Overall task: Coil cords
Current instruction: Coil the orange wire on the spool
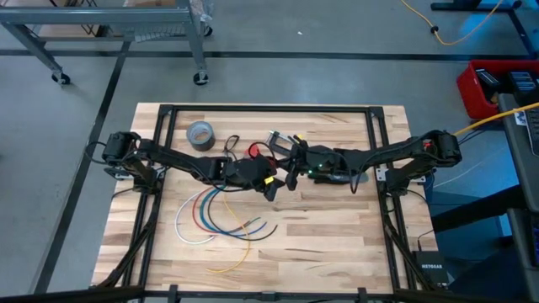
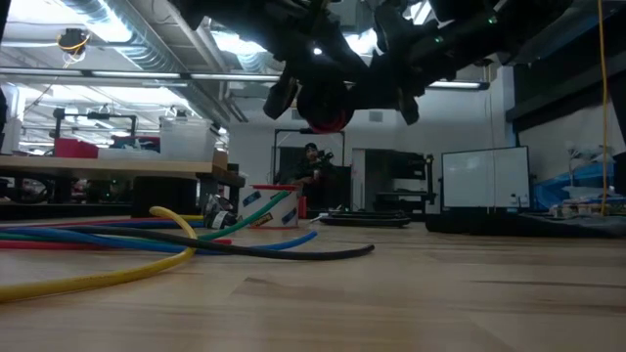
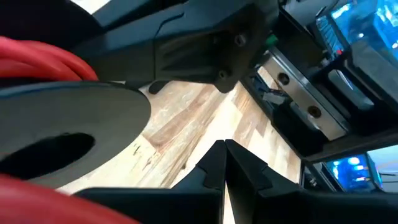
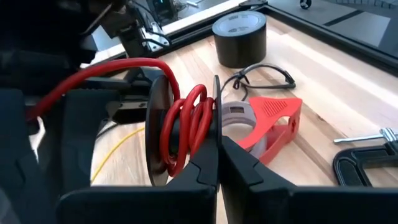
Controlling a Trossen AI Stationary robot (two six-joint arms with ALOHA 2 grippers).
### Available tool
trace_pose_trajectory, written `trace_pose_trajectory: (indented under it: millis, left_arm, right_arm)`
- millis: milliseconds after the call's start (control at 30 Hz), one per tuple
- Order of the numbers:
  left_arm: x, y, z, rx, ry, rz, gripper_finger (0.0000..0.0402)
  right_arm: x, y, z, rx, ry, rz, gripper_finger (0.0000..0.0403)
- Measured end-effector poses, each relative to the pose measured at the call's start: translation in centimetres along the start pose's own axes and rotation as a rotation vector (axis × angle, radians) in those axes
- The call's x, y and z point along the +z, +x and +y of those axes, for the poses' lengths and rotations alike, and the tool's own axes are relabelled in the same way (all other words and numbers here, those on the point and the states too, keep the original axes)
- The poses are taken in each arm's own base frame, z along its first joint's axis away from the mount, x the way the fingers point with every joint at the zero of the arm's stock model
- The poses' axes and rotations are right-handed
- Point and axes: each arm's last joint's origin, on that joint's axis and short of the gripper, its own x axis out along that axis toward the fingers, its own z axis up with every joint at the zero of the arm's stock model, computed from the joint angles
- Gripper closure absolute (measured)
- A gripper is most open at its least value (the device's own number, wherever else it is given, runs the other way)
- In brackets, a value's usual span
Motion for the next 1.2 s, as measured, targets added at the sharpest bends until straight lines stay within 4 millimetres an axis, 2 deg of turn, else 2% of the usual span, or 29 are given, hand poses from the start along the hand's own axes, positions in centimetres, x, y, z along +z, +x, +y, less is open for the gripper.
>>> trace_pose_trajectory:
  millis: [267, 467, 667, 867, 967, 1200]
  left_arm:
    - [-1.3, -0.2, -0.5, -0.027, 0.02, 0.099, 0.0397]
    - [-3.7, -0.8, -1.3, -0.059, 0.095, 0.258, 0.0378]
    - [-6.2, -1.7, -2.4, -0.045, 0.129, 0.316, 0.0365]
    - [-8.7, -3.1, -3.2, 0.171, 0.141, 0.082, 0.0397]
    - [-9.8, -4.0, -3.5, 0.27, 0.128, -0.062, 0.0394]
    - [-12.4, -6.4, -4.1, 0.356, 0.116, -0.416, 0.0398]
  right_arm:
    - [0.0, 0.0, 0.0, -0.014, 0.0, -0.007, 0.0398]
    - [0.1, 0.0, 0.0, -0.02, 0.0, -0.01, 0.0398]
    - [0.1, 0.0, 0.0, -0.02, 0.0, -0.012, 0.0398]
    - [0.1, 0.0, 0.0, -0.019, 0.0, -0.011, 0.0398]
    - [0.1, 0.0, 0.0, -0.019, 0.001, -0.013, 0.0398]
    - [0.5, -0.4, 0.1, 0.001, 0.004, -0.023, 0.0398]
